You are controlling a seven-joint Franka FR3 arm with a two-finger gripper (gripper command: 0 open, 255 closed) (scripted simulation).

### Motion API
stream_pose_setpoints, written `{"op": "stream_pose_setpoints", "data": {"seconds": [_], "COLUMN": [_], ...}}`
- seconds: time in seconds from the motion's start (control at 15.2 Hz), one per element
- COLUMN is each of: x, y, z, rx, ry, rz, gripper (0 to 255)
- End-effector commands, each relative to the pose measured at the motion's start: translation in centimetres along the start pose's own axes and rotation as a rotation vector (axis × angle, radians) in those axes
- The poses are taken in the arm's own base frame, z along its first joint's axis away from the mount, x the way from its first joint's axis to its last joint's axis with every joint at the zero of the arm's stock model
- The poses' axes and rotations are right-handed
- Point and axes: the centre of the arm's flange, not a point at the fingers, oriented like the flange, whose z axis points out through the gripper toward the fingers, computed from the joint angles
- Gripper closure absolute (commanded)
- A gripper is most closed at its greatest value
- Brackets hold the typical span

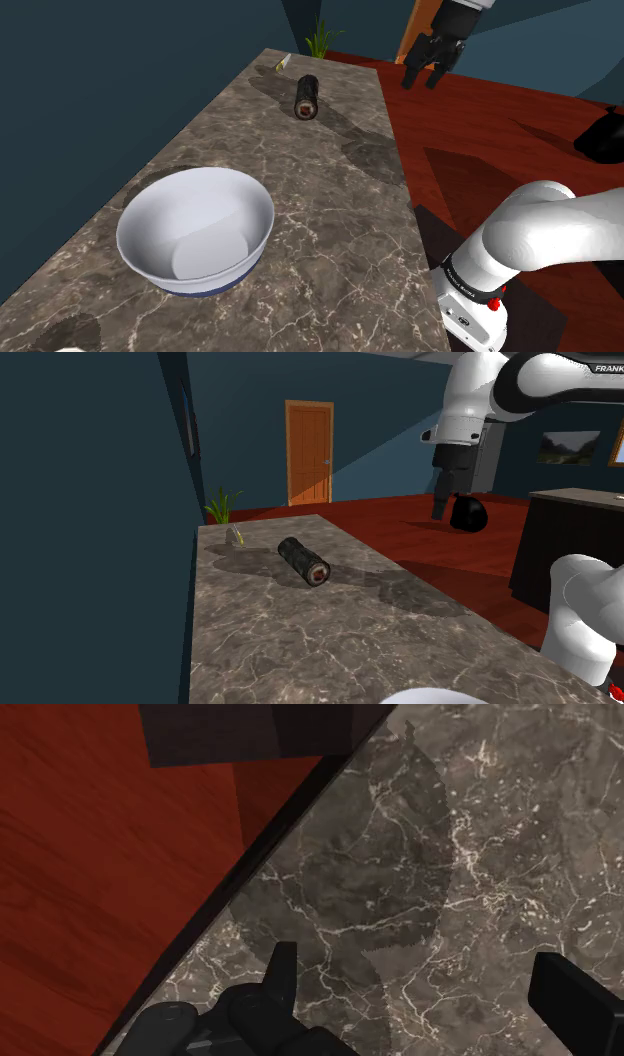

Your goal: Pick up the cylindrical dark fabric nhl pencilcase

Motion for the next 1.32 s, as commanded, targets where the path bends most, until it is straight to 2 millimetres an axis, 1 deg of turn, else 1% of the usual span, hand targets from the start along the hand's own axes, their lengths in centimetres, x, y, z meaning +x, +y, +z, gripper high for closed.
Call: {"op": "stream_pose_setpoints", "data": {"seconds": [0.0,0.33,0.66,0.99,1.25], "x": [0.0,6.2,12.5,19.0,24.3], "y": [0.0,-2.8,-4.9,-6.3,-6.9], "z": [0.0,2.0,4.2,6.6,8.7], "rx": [0.000,-0.023,-0.046,-0.069,-0.088], "ry": [0.000,-0.024,-0.047,-0.071,-0.090], "rz": [0.000,0.106,0.211,0.317,0.402], "gripper": [0,0,0,0,0]}}
